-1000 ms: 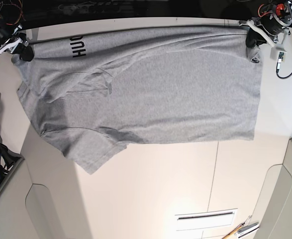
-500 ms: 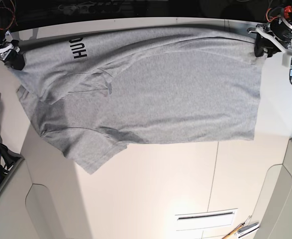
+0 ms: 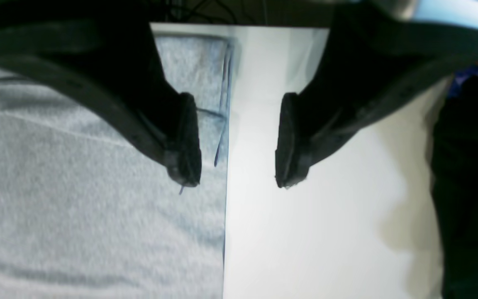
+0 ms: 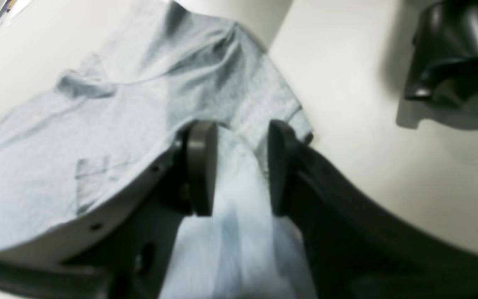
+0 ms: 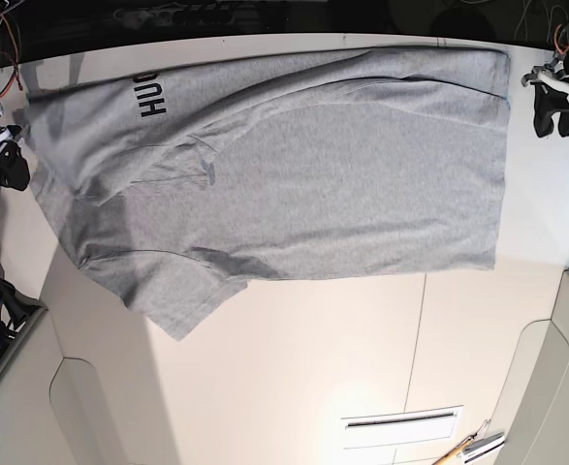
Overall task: Fold the T-shirt properly
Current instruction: 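Release the shirt and move both grippers to the opposite hem edge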
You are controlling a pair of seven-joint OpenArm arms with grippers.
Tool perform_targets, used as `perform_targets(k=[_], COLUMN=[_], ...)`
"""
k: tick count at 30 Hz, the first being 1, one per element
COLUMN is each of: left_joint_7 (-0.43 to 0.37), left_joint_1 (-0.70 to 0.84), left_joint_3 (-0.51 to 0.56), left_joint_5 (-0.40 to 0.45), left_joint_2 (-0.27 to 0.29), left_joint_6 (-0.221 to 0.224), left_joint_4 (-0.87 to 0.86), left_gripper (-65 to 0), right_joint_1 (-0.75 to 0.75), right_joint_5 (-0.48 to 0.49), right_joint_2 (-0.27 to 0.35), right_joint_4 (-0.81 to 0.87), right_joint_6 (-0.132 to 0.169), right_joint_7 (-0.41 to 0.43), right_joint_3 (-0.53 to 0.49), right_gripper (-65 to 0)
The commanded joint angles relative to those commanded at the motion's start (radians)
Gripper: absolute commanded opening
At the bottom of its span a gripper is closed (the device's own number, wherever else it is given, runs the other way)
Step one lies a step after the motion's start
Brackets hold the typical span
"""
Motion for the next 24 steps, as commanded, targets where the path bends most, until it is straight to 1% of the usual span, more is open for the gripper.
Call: perform_targets(k=[2, 4, 6, 7, 8, 11, 13, 15, 17, 19, 21, 24], left_joint_7=[-0.003, -0.01, -0.01, -0.01, -0.014, -0.017, -0.017, -0.018, -0.019, -0.036, -0.066, -0.076], left_joint_1=[-0.031, -0.065, -0.108, -0.129, -0.151, -0.221, -0.277, -0.341, -0.408, -0.476, -0.544, -0.655], left_joint_3=[0.0, 0.0, 0.0, 0.0, 0.0, 0.008, 0.035, 0.082, 0.145, 0.215, 0.275, 0.347], left_joint_5=[0.001, 0.001, 0.001, 0.0, 0.0, 0.0, 0.0, 0.0, 0.007, 0.041, 0.065, 0.077], left_joint_2=[0.0, 0.0, 0.0, -0.002, -0.003, -0.021, -0.05, -0.083, -0.114, -0.139, -0.153, -0.154], left_joint_6=[0.0, 0.0, 0.0, 0.0, 0.0, 0.0, 0.0, 0.0, 0.0, 0.0, 0.0, 0.0], left_joint_4=[0.0, -0.002, -0.009, -0.017, -0.029, -0.104, -0.18, -0.259, -0.337, -0.422, -0.521, -0.681], left_gripper=[-32.5, -32.5, -32.5, -32.5, -32.5, -32.5, -32.5, -32.5, -32.5, -32.5, -32.5, -32.5], right_joint_1=[0.001, 0.004, 0.033, 0.054, 0.077, 0.153, 0.207, 0.267, 0.326, 0.387, 0.45, 0.541], right_joint_5=[-0.021, -0.03, -0.056, -0.07, -0.085, -0.118, -0.168, -0.202, -0.241, -0.278, -0.32, -0.381], right_joint_2=[0.0, 0.0, -0.001, 0.0, 0.0, 0.0, 0.003, 0.02, 0.045, 0.066, 0.075, 0.075], right_joint_4=[0.0, 0.0, 0.0, 0.0, 0.0, -0.004, -0.026, -0.091, -0.191, -0.299, -0.408, -0.563], right_joint_6=[-0.012, -0.011, -0.014, -0.018, -0.018, -0.021, -0.027, -0.03, -0.03, -0.03, -0.03, -0.03], right_joint_7=[0.029, 0.071, 0.097, 0.096, 0.097, 0.101, 0.123, 0.14, 0.178, 0.221, 0.264, 0.294], right_joint_3=[0.0, 0.0, 0.0, 0.0, -0.002, -0.01, -0.038, -0.09, -0.152, -0.216, -0.262, -0.296], right_gripper=[-44.3, -43.8, -37.3, -34.0, -32.0, -31.8, -31.8, -31.8, -31.8, -31.8, -31.8, -31.8])
